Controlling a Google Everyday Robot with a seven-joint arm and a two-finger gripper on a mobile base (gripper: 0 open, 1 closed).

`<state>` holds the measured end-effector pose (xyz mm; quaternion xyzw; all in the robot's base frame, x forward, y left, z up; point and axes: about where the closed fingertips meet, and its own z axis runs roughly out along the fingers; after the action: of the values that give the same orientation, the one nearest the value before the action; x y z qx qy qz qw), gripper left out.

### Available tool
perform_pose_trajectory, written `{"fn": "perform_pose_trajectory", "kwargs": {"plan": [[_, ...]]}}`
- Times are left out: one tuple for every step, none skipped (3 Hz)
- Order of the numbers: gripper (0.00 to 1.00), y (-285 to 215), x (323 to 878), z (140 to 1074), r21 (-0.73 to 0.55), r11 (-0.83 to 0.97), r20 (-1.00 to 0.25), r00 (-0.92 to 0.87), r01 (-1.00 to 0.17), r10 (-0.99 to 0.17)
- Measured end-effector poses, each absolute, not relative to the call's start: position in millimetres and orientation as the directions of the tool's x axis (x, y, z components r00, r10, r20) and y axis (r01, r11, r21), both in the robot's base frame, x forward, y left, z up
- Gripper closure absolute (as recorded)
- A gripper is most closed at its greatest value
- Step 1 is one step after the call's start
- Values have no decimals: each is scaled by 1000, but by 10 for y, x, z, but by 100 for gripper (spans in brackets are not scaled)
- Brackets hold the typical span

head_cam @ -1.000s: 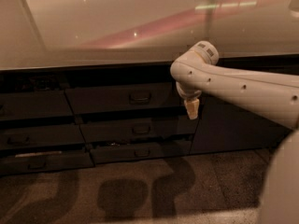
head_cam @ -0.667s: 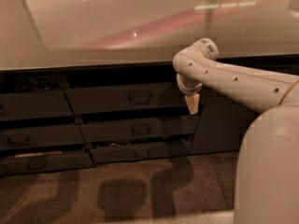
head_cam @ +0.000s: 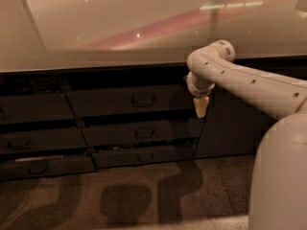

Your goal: Open top drawer

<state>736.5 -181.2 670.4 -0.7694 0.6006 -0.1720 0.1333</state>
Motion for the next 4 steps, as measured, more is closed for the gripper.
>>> {"fn": "perform_pose_trajectory", "kwargs": {"plan": [[0, -1885, 7368, 6603, -403, -254, 17, 270, -879, -963], [0, -1865, 7375, 6601, -404, -275, 21, 291, -873, -956], [0, -1891, 7422, 6487, -357, -261, 35, 266, -897, -963], [0, -2117, 7513, 6215, -265, -209, 42, 205, -941, -978]]}}
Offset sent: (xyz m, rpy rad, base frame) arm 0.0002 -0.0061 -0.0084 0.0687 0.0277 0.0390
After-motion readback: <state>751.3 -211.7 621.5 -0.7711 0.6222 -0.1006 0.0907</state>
